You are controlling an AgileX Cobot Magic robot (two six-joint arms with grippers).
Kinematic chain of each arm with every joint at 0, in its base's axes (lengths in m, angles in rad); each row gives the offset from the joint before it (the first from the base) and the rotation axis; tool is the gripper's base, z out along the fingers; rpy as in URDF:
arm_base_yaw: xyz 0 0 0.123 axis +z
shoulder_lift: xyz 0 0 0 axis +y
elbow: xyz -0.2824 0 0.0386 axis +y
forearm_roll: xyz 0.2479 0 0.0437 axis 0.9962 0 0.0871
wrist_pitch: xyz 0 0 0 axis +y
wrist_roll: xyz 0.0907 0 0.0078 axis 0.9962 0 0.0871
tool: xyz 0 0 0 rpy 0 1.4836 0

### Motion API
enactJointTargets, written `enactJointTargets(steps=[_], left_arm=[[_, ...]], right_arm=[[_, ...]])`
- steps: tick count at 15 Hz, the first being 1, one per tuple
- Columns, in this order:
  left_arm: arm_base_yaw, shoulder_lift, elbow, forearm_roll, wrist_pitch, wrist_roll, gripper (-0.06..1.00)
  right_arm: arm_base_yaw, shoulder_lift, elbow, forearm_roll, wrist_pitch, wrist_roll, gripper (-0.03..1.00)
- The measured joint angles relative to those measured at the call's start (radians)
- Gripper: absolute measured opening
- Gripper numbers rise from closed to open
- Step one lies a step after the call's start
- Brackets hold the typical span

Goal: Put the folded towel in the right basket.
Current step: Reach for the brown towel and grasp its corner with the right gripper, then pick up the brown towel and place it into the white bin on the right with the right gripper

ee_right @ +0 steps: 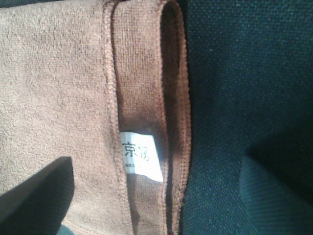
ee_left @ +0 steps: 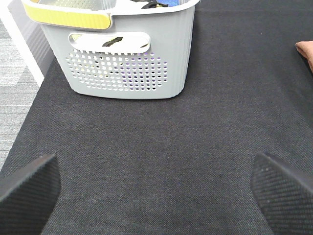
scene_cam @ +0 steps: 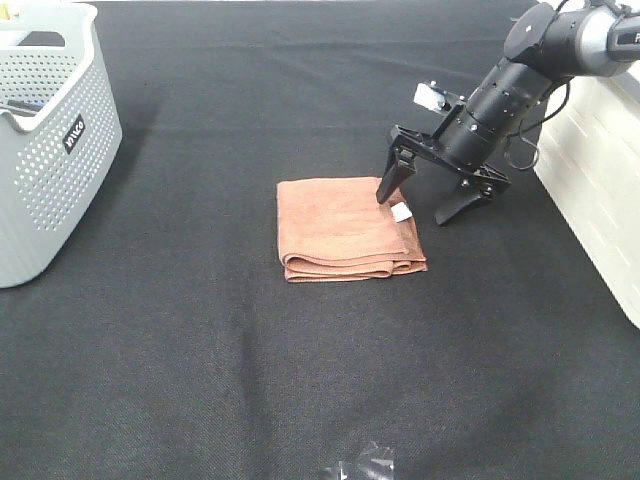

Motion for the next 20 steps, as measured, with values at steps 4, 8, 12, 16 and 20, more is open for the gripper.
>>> enactJointTargets(steps=[4, 8, 12, 16, 20], left_arm=[[0.000, 0.000, 0.000, 0.005, 0.000, 0.000, 0.99], [0.000, 0.000, 0.000, 0.000, 0.000, 0.000, 0.99], [0.000, 0.000, 0.000, 0.000, 0.000, 0.000, 0.99], [0.000, 0.000, 0.000, 0.005, 0.000, 0.000, 0.99], [0.000, 0.000, 0.000, 0.000, 0.000, 0.000, 0.99]], right_arm=[[0.042, 0.050, -0.023, 0.062, -0.004, 0.002, 0.88], [0.203, 0.085, -0.027, 0.224, -0.120, 0.001, 0.73], [0.226, 0.094, -0.027, 0.211, -0.149, 0.001, 0.27], [0.214, 0.059, -0.016, 0.156, -0.139, -0.012, 0.16], [0.107, -0.187, -0.027, 0.077, 0.095, -0.025, 0.16]])
